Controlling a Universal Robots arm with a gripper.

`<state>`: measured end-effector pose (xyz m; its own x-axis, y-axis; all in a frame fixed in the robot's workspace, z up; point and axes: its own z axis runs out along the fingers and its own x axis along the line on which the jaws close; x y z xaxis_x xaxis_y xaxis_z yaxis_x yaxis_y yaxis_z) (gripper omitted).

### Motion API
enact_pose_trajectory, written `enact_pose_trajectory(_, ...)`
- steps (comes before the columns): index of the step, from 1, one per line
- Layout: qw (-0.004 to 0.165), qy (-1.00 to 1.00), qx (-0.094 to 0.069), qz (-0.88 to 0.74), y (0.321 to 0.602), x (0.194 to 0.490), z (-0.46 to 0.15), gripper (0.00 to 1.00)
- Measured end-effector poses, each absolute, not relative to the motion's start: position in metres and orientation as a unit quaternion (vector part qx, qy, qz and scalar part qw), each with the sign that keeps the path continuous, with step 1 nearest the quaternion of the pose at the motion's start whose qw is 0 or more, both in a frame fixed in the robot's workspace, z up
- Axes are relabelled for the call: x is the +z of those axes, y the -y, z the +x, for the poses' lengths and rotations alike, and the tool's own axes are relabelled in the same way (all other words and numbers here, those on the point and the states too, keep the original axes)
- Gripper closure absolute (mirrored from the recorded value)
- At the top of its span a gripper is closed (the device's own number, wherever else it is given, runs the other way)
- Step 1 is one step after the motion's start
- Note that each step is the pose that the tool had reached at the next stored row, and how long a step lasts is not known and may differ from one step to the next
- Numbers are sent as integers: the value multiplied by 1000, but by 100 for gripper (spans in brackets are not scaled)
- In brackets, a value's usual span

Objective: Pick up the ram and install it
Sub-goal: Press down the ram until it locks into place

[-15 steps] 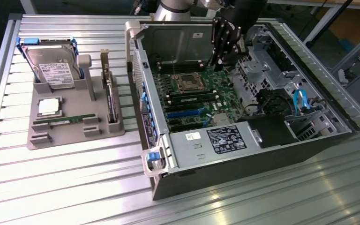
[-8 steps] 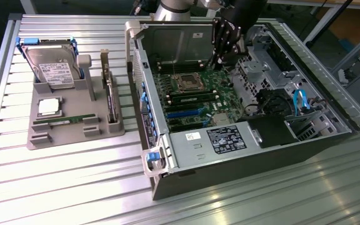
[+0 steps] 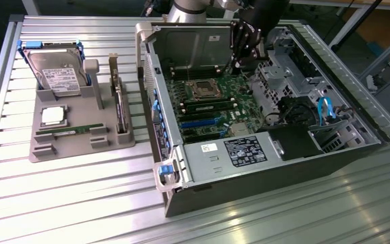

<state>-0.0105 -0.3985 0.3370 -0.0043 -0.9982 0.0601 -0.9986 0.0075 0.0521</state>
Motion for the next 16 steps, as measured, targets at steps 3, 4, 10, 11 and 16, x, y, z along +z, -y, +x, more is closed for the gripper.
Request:
enact_pose_trajectory(3, 40, 708, 3, 705, 399, 337, -8, 90)
enact_pose_trajectory(4, 40, 708, 3, 705, 399, 337, -6, 90)
enact_pose_trajectory(10, 40, 706, 3, 707, 399, 337, 2, 90)
enact_pose_trajectory(11, 40, 705, 3, 708, 398, 337, 3, 90)
enact_pose_trajectory(16, 38, 701, 5, 712, 399, 337, 6, 90)
